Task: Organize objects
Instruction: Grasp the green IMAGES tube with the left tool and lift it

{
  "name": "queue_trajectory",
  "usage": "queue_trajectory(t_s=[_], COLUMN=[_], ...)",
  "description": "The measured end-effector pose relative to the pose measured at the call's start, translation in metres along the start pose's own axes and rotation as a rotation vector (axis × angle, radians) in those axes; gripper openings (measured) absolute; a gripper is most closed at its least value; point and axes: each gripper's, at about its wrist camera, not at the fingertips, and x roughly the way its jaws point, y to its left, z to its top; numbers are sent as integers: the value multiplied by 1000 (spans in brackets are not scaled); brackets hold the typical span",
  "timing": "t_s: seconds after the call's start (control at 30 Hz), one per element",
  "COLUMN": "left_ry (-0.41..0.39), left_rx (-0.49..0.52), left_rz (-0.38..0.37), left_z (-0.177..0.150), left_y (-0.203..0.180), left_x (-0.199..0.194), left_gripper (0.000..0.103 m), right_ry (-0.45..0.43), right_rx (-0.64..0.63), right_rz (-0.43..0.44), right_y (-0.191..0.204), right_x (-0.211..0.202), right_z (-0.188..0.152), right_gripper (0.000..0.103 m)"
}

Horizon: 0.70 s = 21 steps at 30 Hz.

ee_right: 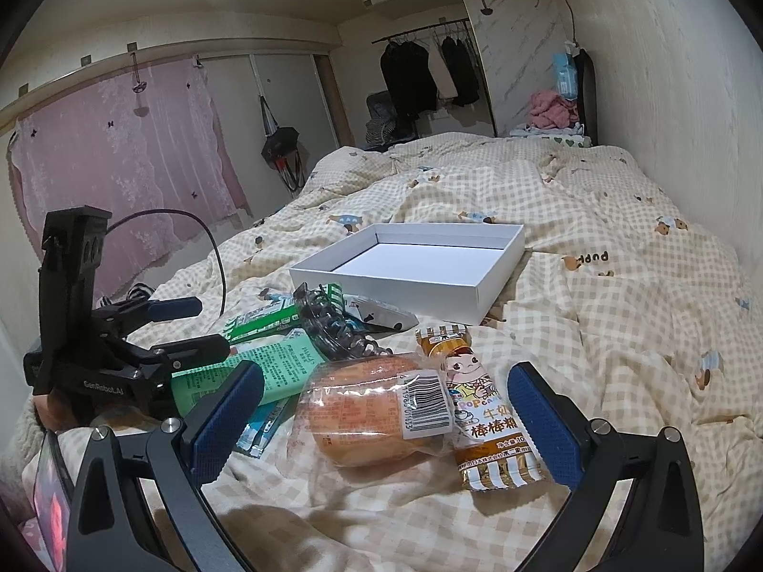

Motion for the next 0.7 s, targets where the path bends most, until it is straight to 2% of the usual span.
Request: queue_trajectory(t_s=[0.4,0.43,0.47,0.53,0.6,0.7], left_ry=[4,-2,-33,-48,-19,83], left_rx=[18,16,17,25,34,52], left_rz=[-27,-26,-6,-36,-94,-170], left_z=[1,1,3,10,17,22], left_y=[-4,-3,-3,-1,-1,-5], left_x=[-2,-4,-10,-18,-19,-7], left_gripper=[103,99,87,77,69,67], right_ry=[-3,-3,-2,-2,-2,-3], right_rx=[1,1,2,2,2,7], right_rz=[-4,-3,-4,-6,-4,-1], right_y=[-1,-1,-1,-2,-2,-4], right_x=[0,0,0,0,1,1], right_z=[0,0,0,0,-1,-1], right_gripper=[103,103,103,103,103,103])
